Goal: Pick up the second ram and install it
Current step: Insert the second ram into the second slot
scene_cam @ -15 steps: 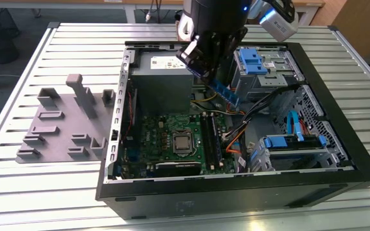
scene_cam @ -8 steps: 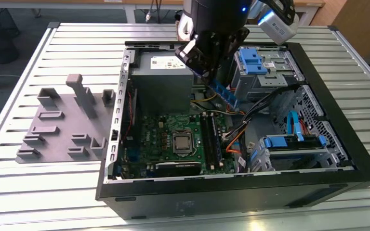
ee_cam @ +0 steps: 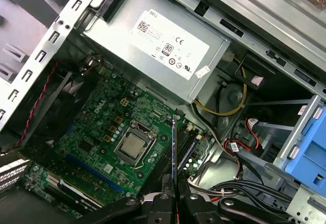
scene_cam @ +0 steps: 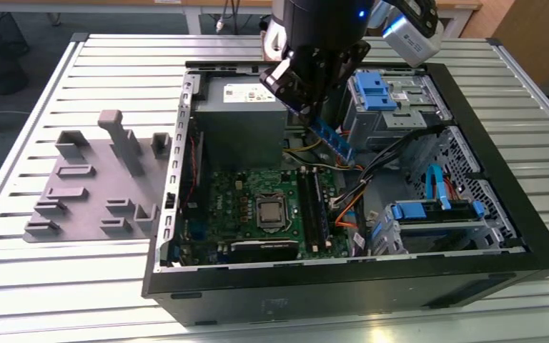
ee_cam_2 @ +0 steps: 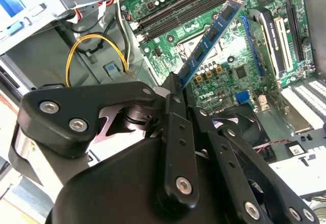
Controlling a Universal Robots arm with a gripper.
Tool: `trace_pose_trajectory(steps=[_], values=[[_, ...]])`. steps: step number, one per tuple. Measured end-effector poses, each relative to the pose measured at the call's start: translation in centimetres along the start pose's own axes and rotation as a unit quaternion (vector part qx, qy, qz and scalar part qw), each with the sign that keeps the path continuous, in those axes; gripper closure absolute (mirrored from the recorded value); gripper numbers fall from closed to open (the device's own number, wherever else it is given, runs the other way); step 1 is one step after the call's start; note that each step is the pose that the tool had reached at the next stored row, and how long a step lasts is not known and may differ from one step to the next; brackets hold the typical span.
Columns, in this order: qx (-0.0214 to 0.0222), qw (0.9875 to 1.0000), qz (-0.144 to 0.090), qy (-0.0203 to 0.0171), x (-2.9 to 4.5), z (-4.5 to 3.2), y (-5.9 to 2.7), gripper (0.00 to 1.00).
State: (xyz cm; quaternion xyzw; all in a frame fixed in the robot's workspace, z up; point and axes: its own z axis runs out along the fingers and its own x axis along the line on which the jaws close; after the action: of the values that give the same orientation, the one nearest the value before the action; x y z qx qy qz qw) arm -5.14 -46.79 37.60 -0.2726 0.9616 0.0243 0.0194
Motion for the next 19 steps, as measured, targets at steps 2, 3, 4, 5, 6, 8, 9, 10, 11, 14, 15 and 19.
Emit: trace_pose_trajectory(steps=[2, 3, 4, 5, 6, 8, 9, 10, 11, 14, 15, 19], values=[[0.0000, 1.0000, 0.000, 0.0000, 0.00, 0.00, 0.00, 0.86], [0.0000, 1.0000, 0.001, 0.0000, 0.00, 0.00, 0.00, 0.86], [0.0000, 1.0000, 0.001, 0.0000, 0.00, 0.00, 0.00, 0.86], [0.0001, 1.0000, 0.001, 0.0000, 0.00, 0.00, 0.00, 0.86], [0.0001, 1.0000, 0.001, 0.0000, 0.00, 0.00, 0.00, 0.86], [0.0001, 1.0000, 0.002, -0.0001, 0.00, 0.00, 0.00, 0.86], [0.0002, 1.0000, 0.003, -0.0001, 0.00, 0.00, 0.00, 0.86], [0.0003, 1.0000, 0.006, -0.0002, 0.00, 0.00, 0.00, 0.86], [0.0004, 1.0000, 0.009, -0.0003, 0.00, 0.00, 0.00, 0.86], [0.0011, 0.9998, 0.021, -0.0008, 0.00, 0.00, 0.00, 0.86], [0.0013, 0.9996, 0.027, -0.0010, 0.00, 0.00, 0.00, 0.86], [0.0024, 0.9988, 0.049, -0.0018, 0.00, 0.01, 0.00, 0.86]])
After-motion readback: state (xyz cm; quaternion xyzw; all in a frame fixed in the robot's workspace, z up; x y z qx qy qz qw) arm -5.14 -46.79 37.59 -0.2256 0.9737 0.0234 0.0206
